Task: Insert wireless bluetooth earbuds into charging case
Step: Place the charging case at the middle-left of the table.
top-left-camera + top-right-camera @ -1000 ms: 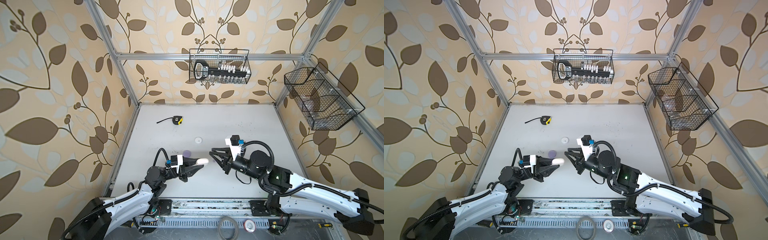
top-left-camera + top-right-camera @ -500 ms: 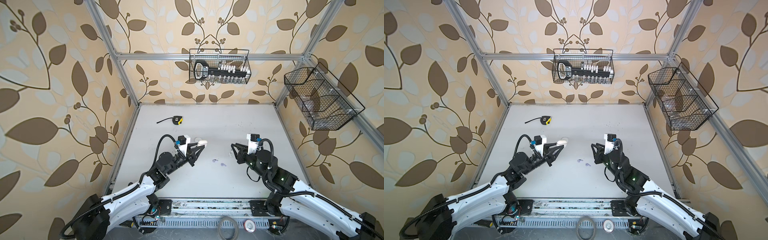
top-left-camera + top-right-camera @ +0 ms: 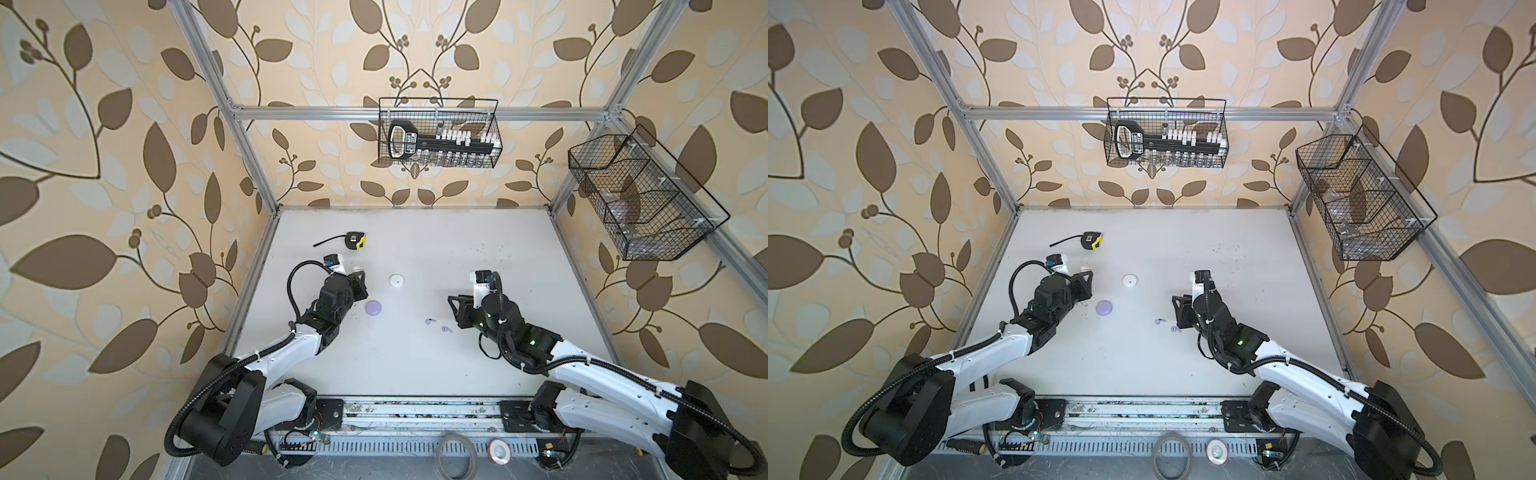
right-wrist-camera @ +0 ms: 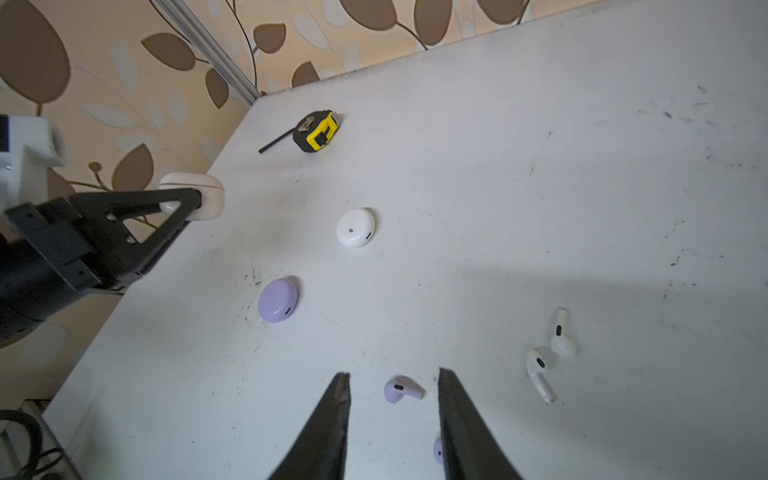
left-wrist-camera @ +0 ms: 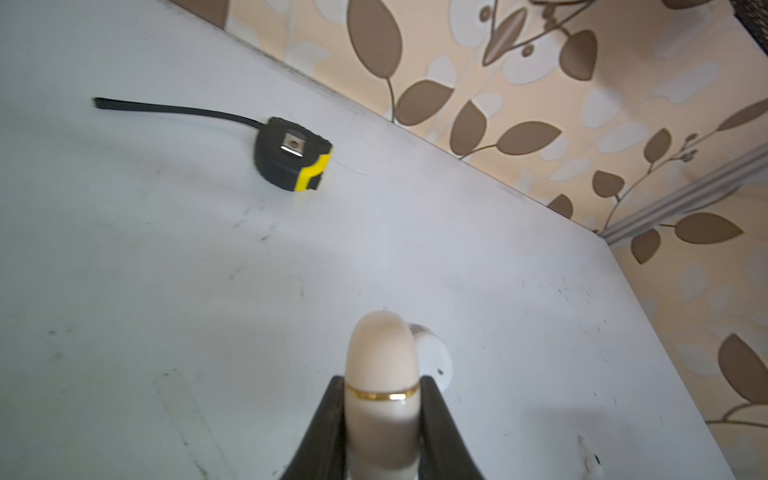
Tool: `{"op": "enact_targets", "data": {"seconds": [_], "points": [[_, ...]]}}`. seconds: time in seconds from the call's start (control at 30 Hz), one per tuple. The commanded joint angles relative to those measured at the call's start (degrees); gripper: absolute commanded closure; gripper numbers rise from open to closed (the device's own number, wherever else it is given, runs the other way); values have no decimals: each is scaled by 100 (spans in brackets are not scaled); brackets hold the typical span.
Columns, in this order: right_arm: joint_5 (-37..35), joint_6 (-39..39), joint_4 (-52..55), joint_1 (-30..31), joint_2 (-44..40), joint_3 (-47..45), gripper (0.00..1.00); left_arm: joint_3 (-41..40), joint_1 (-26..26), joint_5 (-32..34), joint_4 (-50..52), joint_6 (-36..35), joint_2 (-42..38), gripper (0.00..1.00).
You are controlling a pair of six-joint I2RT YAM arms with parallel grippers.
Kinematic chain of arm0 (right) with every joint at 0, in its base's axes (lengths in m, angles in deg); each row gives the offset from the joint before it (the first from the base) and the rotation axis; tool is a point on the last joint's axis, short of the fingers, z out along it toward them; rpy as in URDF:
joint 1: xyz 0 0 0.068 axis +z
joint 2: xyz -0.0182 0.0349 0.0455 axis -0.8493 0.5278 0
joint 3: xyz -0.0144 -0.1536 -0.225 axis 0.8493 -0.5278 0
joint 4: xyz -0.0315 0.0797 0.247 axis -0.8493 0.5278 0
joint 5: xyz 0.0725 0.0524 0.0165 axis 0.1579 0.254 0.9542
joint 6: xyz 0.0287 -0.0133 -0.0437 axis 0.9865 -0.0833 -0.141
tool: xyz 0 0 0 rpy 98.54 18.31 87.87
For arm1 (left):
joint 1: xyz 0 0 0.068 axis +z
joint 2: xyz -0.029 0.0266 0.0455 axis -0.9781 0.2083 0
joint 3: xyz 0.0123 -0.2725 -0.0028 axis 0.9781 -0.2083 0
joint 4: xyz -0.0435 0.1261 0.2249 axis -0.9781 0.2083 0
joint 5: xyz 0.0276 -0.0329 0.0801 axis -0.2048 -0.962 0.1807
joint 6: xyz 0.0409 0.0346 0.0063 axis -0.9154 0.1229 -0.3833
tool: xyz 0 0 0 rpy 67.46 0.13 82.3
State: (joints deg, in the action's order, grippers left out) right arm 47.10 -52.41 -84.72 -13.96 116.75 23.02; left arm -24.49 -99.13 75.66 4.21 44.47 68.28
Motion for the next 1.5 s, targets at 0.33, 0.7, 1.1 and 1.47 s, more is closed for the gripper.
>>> {"op": "enact_targets", "data": {"seconds": [0.33, 0.7, 1.1, 1.47], "points": [[-123, -194, -144, 420, 978, 647, 56, -248, 1154, -1027, -709, 1508, 863, 100], [-143, -307, -39, 442, 1198, 824, 55, 491, 1559, -2154, -161, 1801, 2212, 100], [-42, -1052, 421, 298, 1279, 1462, 27, 794, 1579, -1519, 1333, 1672, 1775, 10], [653, -1984, 270, -38, 2293, 2291, 6, 1347, 1579, 570, 4285, 2534, -469, 1]]}}
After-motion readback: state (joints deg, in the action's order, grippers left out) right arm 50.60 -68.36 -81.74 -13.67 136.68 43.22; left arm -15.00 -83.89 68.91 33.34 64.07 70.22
